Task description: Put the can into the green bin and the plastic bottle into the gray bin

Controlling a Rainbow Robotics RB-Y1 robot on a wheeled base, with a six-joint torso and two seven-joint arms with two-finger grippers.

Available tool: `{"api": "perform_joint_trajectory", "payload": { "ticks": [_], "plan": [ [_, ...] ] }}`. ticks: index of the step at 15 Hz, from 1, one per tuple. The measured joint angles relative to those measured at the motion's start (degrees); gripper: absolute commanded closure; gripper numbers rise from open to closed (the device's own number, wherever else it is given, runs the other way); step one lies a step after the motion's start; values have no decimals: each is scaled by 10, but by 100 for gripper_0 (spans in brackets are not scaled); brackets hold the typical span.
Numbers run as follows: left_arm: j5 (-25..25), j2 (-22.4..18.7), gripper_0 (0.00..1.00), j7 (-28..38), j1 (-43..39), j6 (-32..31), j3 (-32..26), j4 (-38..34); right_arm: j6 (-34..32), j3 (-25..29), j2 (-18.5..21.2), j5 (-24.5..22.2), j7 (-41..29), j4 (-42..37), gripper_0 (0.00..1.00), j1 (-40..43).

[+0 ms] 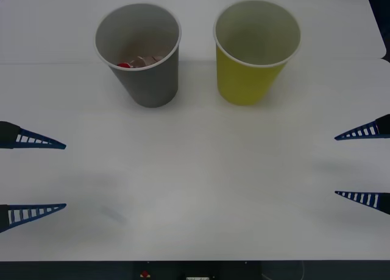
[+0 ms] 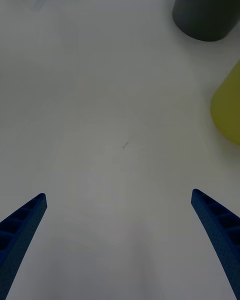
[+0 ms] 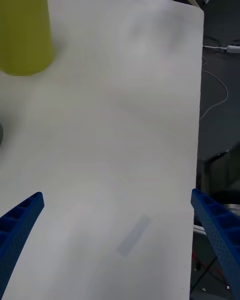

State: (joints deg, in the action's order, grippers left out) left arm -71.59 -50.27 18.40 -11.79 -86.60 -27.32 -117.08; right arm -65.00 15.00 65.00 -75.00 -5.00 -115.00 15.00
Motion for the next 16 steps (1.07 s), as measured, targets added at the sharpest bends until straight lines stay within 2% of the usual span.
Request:
{"api": "perform_joint_trajectory", "payload": {
  "ticks": [2, 5, 8, 16],
  "plan": [
    [7, -1, 0, -42, 24, -29, 5, 44, 0, 0, 0, 0, 0, 0, 0, 0],
    [-3, -22, 0, -74, 54, -34, 5, 94, 0, 0, 0, 0, 0, 0, 0, 0],
    [-6, -65, 0, -84, 57, -34, 16, 101, 0, 0, 0, 0, 0, 0, 0, 0],
    [-8, -86, 0, -86, 57, -34, 21, 105, 0, 0, 0, 0, 0, 0, 0, 0]
  ]
}}
